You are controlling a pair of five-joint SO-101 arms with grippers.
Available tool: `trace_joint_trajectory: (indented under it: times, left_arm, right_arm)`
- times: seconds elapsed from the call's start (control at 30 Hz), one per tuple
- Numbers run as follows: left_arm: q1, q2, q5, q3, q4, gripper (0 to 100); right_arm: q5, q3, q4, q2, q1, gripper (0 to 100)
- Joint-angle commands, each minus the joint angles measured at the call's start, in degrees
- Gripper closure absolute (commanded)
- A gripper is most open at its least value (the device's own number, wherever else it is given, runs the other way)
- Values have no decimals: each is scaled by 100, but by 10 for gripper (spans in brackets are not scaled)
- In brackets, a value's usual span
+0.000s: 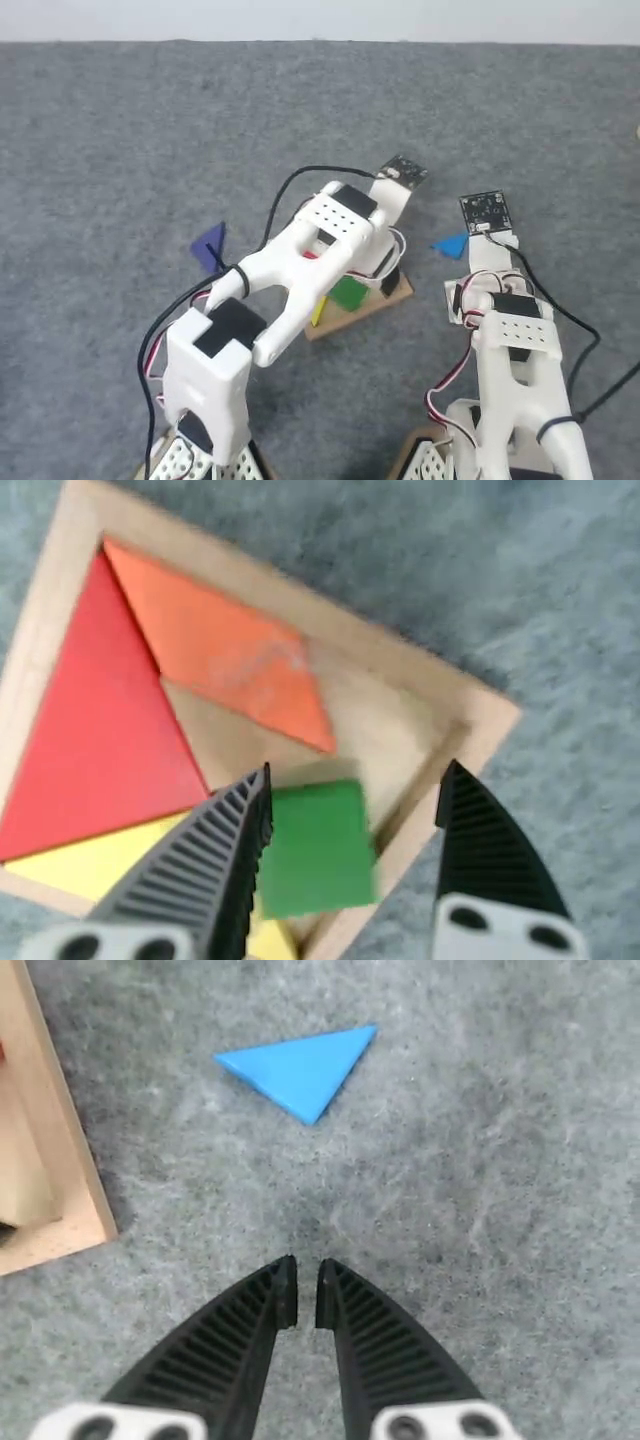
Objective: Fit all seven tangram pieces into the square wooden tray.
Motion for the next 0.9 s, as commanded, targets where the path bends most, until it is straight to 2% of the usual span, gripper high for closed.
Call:
trace_joint_trajectory:
  times: [0.0,0.3,0.5,0.7,0.87]
  left_arm:
    - [-158,-440,-149,-22,-79,750]
    - [-158,-1152,-273,-119,-97,750]
    - [123,-2075,-273,681,229,750]
    - [246,-2119,-264,1745,-563,750]
    - [246,-2119,-264,2123,-853,750]
  right_arm:
    - [-44,-35,-101,-145,-57,950]
    - [-44,-35,-101,-145,-57,950]
    - [-44,-35,-110,-145,-57,950]
    - [-44,-35,-92,-145,-57,950]
    - [-44,-35,-101,-145,-57,950]
